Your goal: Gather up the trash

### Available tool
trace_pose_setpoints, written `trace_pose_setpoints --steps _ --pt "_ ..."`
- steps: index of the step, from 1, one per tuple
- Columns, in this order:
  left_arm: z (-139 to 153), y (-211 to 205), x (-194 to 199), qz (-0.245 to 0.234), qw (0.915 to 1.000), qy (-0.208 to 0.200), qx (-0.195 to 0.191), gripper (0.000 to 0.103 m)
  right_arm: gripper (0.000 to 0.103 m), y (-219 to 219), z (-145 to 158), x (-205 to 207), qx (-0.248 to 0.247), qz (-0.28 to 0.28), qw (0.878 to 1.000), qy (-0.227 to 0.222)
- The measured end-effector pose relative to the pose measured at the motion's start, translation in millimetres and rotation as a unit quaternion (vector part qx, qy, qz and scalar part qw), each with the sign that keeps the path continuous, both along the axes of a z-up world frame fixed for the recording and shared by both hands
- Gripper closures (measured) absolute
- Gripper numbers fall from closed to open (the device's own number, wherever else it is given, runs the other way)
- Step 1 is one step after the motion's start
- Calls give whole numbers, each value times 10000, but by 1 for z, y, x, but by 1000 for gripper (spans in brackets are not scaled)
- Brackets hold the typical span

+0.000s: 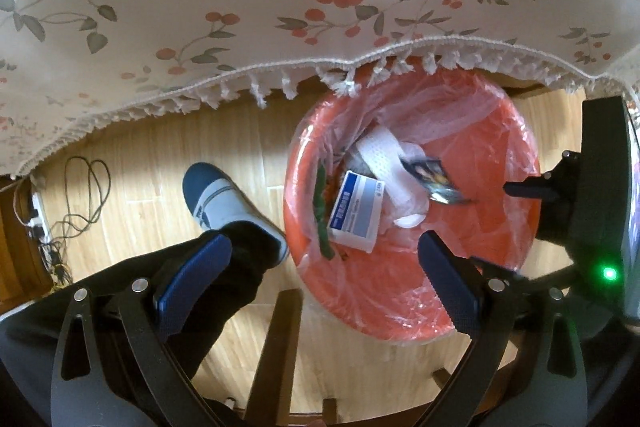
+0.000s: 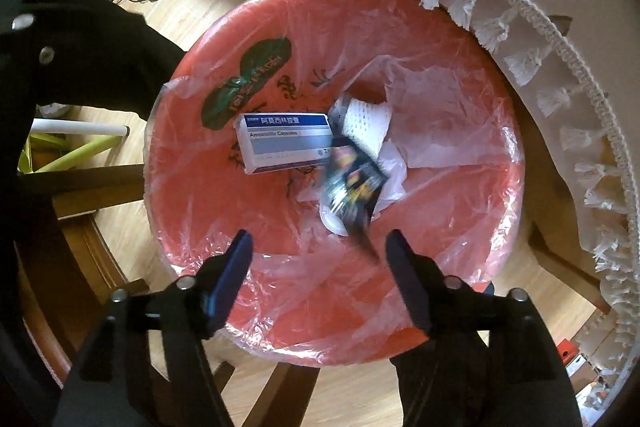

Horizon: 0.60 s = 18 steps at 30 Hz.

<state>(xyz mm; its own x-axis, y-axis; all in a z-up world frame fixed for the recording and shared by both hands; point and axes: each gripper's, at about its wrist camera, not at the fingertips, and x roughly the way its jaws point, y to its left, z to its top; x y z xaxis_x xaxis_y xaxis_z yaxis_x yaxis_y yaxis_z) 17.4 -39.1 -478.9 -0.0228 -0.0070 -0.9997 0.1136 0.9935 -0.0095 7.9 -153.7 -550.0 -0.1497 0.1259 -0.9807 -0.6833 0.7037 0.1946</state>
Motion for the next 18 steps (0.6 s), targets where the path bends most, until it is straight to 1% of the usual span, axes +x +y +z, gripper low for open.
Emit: trace_pose_setpoints --steps 1,4,5,8,9,10,12,14,15,16,18 --pt "0 1 0 31 10000 -17 21 6 25 1 -1 0 -2 18 10000 -1" --pt "1 5 1 147 9999 -14 -25 6 22 4 1 -2 -24 68 9999 -99" --pt "3 6 1 175 9998 -46 -45 6 19 4 4 -3 -30 69 9998 -167" --pt "14 5 1 140 9996 -236 58 6 11 2 25 -1 -7 25 9980 -624" --pt "20 4 0 94 9994 -329 49 6 9 2 41 1 -25 -32 9957 -925" --pt "25 2 0 70 9992 -396 40 6 5 1 49 2 -17 -61 9942 -1072" --pt "39 -1 -1 33 9983 -588 -23 6 5 -2 74 5 107 -197 9903 -1368" --pt "52 -2 -3 29 9972 -746 -103 6 5 -8 103 8 219 -442 9857 -1613" --pt "58 -3 -4 20 9967 -803 -137 6 5 -8 103 8 219 -442 9857 -1613" --pt "66 -5 -5 7 9960 -881 -143 6 5 -10 111 8 263 -496 9842 -1677" --pt "83 -8 -9 -49 9946 -1040 -56 6 5 -17 139 6 379 -600 9793 -1897"
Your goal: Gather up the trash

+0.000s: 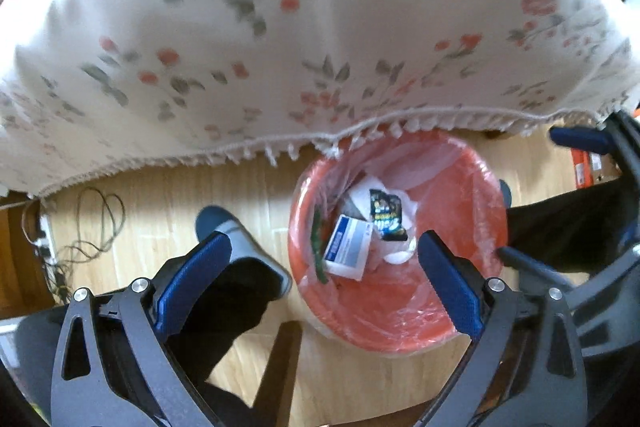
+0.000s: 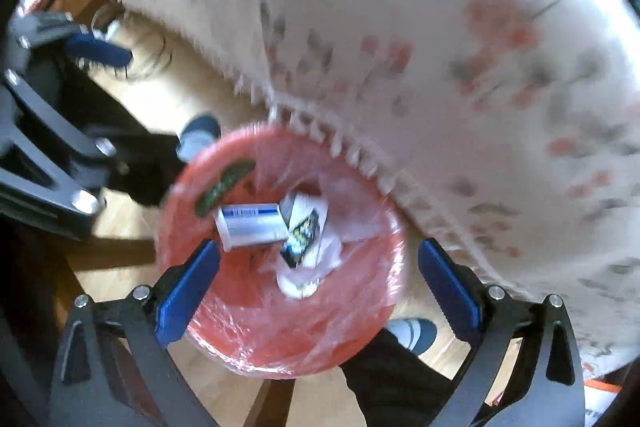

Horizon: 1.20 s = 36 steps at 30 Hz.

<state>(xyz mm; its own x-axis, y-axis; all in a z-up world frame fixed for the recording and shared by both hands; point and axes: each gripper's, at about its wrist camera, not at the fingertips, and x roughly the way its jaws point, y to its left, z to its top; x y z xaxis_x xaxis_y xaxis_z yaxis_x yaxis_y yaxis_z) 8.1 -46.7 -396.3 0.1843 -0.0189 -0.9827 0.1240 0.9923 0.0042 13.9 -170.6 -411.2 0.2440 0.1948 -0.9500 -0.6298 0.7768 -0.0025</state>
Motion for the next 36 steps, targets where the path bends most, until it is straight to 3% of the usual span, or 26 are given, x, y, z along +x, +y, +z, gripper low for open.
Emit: trace_pose_setpoints --steps 5,10,18,36 --pt "32 -5 -14 -174 9990 -309 262 6 5 -16 42 -8 140 -295 9994 -105" --pt "61 -12 -33 -437 9975 -396 386 6 5 -28 66 -32 89 -646 9977 170" --pt "102 -14 -75 -771 9963 -365 29 6 5 -42 93 -79 180 -890 9955 268" --pt "139 -21 -113 -1073 9932 -450 99 6 5 -39 140 -110 365 -909 9952 -14"
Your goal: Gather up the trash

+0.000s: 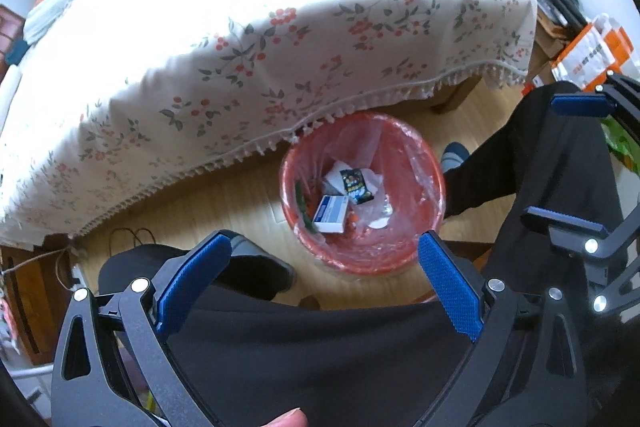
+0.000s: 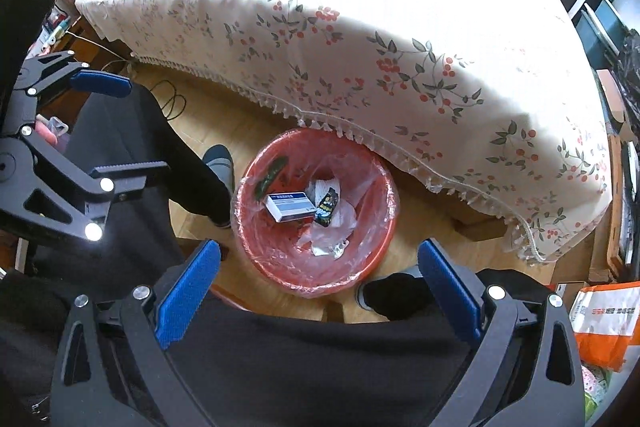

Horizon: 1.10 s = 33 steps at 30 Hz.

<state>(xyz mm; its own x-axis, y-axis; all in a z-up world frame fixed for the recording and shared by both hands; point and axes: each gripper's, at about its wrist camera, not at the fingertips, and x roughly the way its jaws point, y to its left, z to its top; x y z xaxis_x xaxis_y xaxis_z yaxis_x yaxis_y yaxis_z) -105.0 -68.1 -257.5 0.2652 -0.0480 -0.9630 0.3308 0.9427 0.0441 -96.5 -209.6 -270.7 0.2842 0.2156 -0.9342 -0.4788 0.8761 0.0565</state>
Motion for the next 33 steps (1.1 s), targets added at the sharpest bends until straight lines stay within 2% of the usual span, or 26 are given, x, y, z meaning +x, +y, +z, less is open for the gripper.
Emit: trace_pose_setpoints --steps 11,33 --pt "2 -6 -4 -128 9998 60 163 6 5 1 1 -2 38 -17 9999 124" --pt "-1 -10 -3 -128 9997 137 122 6 5 -3 -2 -1 51 -50 9999 153"
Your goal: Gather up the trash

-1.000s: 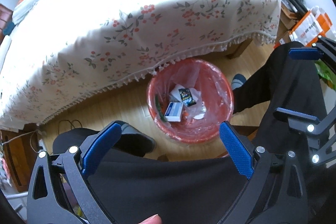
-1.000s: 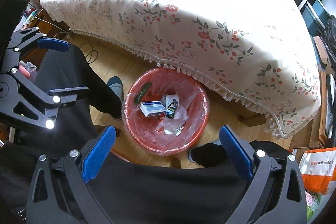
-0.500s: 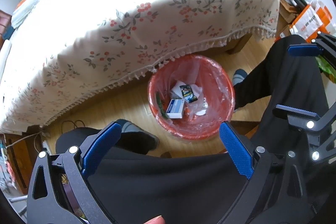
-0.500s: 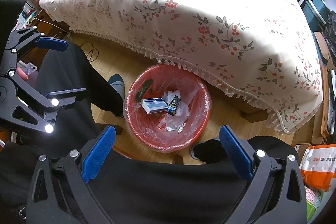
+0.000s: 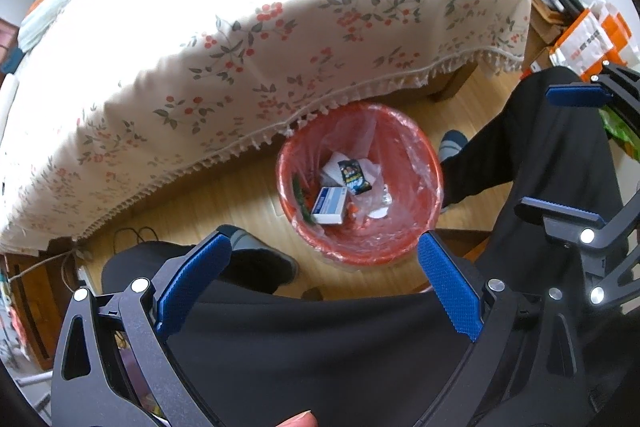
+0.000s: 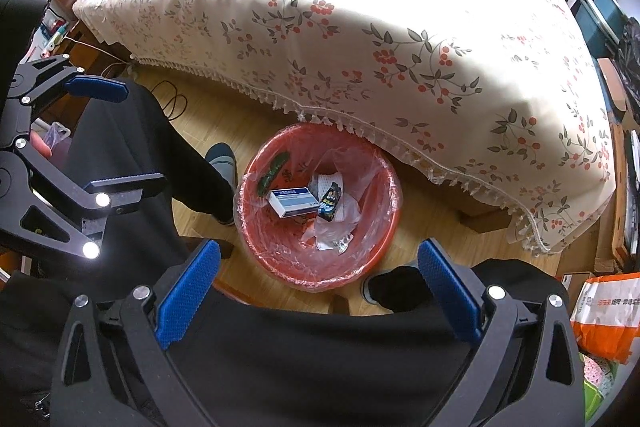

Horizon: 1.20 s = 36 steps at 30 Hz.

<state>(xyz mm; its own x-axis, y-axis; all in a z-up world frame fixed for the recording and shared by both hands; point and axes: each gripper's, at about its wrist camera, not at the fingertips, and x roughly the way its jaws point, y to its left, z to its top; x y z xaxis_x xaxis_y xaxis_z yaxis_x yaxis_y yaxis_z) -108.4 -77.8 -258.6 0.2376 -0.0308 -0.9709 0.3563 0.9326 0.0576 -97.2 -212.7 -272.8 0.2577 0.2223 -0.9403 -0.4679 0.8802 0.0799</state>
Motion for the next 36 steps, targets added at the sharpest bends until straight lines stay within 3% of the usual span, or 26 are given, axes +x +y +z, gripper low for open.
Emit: trace_pose_setpoints --steps 29,36 --pt "-1 0 5 98 9996 164 -188 6 5 -2 -3 0 26 -11 10000 20" --pt "2 1 5 65 9998 19 -210 6 5 -2 -3 1 29 -8 10000 24"
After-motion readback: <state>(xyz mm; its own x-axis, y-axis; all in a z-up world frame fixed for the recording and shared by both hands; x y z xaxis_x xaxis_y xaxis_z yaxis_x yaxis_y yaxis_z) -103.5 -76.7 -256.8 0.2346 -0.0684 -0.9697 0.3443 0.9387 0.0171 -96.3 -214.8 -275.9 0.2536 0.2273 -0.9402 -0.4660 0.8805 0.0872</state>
